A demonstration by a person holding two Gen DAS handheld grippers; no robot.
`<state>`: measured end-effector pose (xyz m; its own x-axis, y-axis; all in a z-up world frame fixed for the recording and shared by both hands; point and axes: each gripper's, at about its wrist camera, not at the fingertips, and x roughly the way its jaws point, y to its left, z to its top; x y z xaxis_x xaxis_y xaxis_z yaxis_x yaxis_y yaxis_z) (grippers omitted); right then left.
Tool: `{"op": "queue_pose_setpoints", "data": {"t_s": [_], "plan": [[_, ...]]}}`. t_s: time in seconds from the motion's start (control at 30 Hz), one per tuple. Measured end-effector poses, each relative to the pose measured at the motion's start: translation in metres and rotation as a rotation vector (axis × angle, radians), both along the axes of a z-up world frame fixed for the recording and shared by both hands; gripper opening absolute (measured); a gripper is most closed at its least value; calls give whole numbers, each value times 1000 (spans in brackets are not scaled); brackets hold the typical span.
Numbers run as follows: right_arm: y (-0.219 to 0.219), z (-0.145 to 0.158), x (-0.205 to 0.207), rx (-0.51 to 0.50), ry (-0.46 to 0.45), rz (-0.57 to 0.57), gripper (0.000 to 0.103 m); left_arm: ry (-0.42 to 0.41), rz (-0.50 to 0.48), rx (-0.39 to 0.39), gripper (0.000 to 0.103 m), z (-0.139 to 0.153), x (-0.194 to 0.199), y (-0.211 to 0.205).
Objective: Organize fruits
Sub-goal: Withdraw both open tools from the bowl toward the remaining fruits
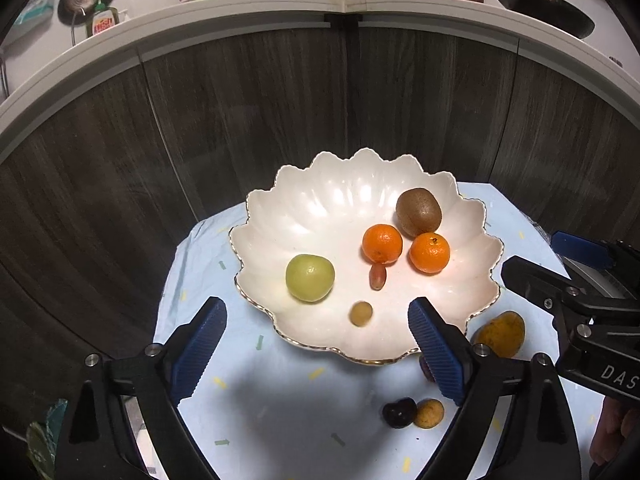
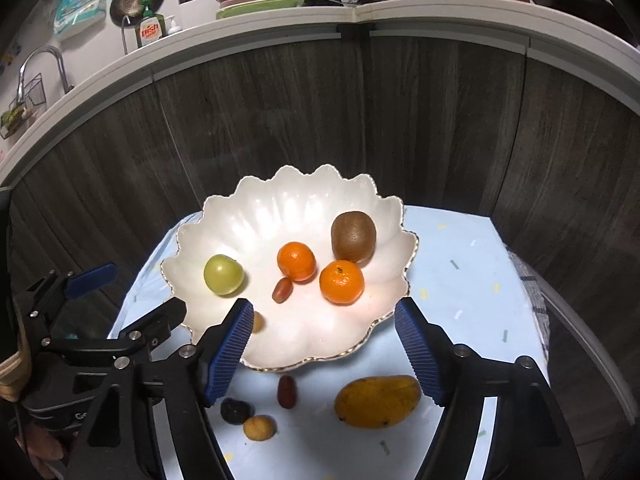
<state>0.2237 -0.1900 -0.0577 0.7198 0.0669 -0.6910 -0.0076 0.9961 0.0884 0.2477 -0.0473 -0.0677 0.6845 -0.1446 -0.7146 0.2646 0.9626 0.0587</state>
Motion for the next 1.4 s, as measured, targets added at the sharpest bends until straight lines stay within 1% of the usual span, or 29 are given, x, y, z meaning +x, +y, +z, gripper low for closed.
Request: {"op": "queue_pose_setpoints", "data": {"t_s": [0.07, 0.5, 0.8, 1.03, 1.4], "plan": [[-1, 2, -4, -7, -6, -4, 75, -2, 1, 1, 95, 1, -3, 0], [-7, 16, -24, -5, -33, -27, 76, -39, -5, 6, 95, 19, -25, -1], [-13, 21, -39, 3, -51, -45, 76, -51, -19, 6, 95, 25, -39, -6], [-20, 18, -48, -2, -48, -55, 76, -53, -33, 15, 95, 22, -50, -11], [-26, 5, -59, -11, -35, -63, 76, -37, -55, 20, 95, 8, -62, -17]]}}
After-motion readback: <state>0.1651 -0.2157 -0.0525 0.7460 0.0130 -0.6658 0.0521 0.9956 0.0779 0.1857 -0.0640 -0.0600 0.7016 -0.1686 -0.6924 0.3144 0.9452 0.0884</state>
